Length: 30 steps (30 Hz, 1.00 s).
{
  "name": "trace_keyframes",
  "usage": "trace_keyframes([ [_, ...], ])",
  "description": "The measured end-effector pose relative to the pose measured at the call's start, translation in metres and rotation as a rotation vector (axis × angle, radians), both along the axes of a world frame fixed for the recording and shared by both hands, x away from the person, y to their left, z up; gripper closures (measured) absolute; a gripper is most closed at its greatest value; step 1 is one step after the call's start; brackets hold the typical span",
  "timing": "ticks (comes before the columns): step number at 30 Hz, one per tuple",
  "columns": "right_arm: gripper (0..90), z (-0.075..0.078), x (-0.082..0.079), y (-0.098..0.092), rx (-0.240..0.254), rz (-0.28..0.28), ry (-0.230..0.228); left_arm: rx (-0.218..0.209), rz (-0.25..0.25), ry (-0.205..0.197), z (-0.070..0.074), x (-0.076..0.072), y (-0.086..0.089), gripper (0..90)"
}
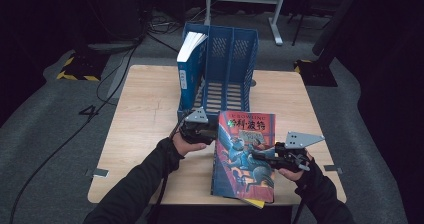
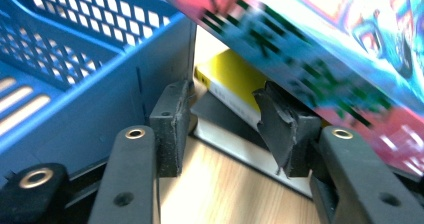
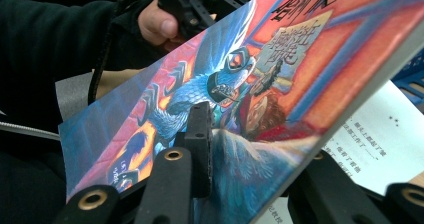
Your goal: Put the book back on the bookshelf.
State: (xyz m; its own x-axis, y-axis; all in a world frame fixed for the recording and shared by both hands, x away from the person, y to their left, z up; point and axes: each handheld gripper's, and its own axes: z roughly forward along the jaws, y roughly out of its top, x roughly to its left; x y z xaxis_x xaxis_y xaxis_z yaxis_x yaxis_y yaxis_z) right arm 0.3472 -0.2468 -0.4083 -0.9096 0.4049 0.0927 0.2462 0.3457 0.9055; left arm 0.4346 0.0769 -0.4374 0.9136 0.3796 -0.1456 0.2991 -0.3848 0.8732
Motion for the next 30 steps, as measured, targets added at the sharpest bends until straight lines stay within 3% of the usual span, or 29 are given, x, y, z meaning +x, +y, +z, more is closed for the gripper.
trace_keyframes([
  [10,74.0,0.008,-0.002,-0.002,0.006,-0.028,-0.055,0.004,-0.009,-0.049,0.028,0.008,-0.006,64.6],
  [14,75.1,0.013,-0.004,-0.002,0.002,-0.028,-0.092,-0.026,-0.023,-0.062,0.044,0.013,-0.008,69.7],
  [22,77.3,0.02,-0.006,-0.002,0.001,-0.054,-0.156,-0.046,-0.067,-0.108,0.072,0.013,-0.016,78.8],
  [30,78.5,0.026,-0.008,-0.001,-0.018,-0.069,-0.209,-0.053,-0.099,-0.153,0.088,0.007,-0.018,83.2],
])
